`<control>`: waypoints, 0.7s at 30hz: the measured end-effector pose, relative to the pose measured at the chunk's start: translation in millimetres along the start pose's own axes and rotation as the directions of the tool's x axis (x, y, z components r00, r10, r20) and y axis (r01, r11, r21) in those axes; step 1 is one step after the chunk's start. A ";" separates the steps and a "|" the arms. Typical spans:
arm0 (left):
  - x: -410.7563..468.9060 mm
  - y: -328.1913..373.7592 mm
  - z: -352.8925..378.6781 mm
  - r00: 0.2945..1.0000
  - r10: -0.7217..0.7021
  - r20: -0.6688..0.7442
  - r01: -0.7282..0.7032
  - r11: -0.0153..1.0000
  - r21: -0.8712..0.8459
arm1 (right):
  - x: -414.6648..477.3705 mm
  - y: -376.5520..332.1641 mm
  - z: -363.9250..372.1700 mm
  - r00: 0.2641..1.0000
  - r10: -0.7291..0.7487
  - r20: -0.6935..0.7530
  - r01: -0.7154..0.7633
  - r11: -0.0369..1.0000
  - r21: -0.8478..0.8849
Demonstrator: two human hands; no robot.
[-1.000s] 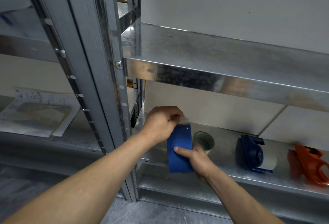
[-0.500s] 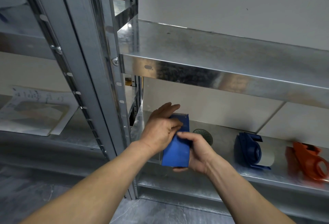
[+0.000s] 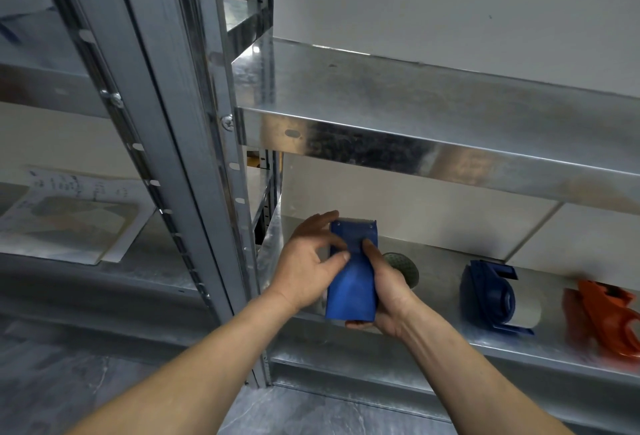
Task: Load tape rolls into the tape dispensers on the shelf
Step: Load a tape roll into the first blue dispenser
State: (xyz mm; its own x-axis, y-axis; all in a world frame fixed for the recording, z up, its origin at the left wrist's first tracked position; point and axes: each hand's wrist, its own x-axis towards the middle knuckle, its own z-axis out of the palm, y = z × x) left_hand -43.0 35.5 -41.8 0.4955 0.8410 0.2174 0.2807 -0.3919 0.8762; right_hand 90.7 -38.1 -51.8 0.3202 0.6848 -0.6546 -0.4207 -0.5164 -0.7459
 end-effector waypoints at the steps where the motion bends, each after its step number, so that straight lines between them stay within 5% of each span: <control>1: 0.6 3.7 0.3 0.993 -0.095 -0.071 0.088 0.992 -0.089 | -0.4 -1.1 -1.3 1.000 0.014 -0.004 -0.014 1.000 -0.019; 5: 3.3 8.2 0.5 0.914 -0.385 -0.125 0.312 0.867 -0.388 | -4.1 -3.1 -6.4 0.998 0.059 0.016 -0.059 0.998 -0.001; 9: -0.2 -0.2 -0.7 0.765 -0.616 0.189 0.643 0.711 -0.285 | -5.7 -7.4 -11.5 0.991 0.083 0.106 -0.096 0.988 0.120; 12: -5.2 -3.1 -0.7 0.656 -0.625 0.423 0.754 0.521 -0.399 | -7.2 -11.4 -15.3 0.978 0.047 0.202 -0.096 0.966 0.241; 16: -2.3 -3.7 -0.8 0.686 -0.584 0.435 0.709 0.402 -0.579 | 3.4 -16.4 -15.0 0.973 0.049 0.224 -0.115 0.950 0.290; 19: -0.1 -3.6 -1.8 0.729 -0.595 0.339 0.648 0.439 -0.623 | 10.8 -24.7 -8.4 0.982 0.096 0.164 -0.148 0.927 0.344; 21: -0.8 -1.7 -4.1 0.752 -0.599 0.276 0.616 0.490 -0.616 | 13.1 -30.5 -2.6 0.998 0.034 0.047 -0.047 0.953 0.298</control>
State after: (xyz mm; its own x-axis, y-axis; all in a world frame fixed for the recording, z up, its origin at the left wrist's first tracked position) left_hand -47.1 37.0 -41.7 0.4315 0.7640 -0.4797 -0.0636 0.5562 0.8286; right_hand 110.0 -14.7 -38.0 0.2654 0.6902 -0.6732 -0.6692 -0.3708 -0.6440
